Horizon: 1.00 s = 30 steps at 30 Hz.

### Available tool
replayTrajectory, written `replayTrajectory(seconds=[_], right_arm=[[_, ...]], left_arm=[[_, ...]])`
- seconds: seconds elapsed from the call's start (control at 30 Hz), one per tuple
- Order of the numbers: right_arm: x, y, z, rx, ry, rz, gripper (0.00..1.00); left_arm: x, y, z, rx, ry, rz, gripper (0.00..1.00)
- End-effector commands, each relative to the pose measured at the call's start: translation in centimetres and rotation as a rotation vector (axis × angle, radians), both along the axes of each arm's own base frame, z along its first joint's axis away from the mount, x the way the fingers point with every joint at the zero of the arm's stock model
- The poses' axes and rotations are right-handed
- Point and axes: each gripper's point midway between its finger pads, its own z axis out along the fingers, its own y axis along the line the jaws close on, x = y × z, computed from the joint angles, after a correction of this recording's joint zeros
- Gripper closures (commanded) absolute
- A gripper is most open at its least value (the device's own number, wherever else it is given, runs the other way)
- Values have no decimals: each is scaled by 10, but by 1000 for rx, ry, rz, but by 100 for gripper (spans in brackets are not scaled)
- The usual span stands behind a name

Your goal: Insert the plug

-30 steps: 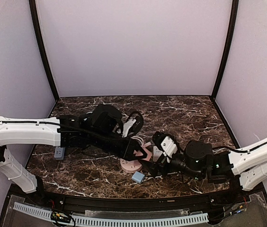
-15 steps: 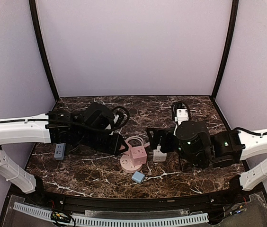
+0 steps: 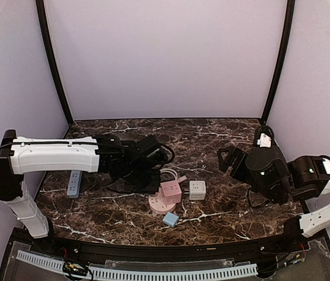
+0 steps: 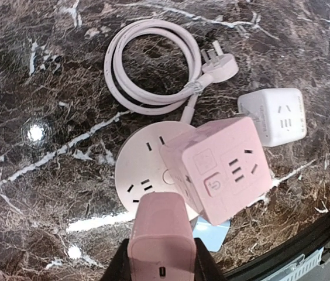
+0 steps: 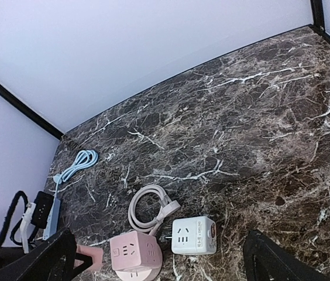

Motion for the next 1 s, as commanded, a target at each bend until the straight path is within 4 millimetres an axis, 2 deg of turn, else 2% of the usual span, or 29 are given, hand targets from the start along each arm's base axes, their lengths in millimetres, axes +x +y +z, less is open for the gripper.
replayTrajectory(seconds=[0.0,0.1,0.33,0.47,0.97], right_arm=[[2,-12,-15,-16,42,-44,1],[2,-7,-17,-38,51,-35,1],[3,-7,-18,-45,56,-42,1],[4,-7,-19,-53,54,-52,1],[5,-7,-22,-61,60,-51,2]], left_arm=[[-3,16,-12,110,74,127,99],[-4,11,-26,118,115,152,99],[-6,12,-40,147,146,196,99],[-8,1,-52,129,172,171,99],[7,5,-48,160,93,183,99]])
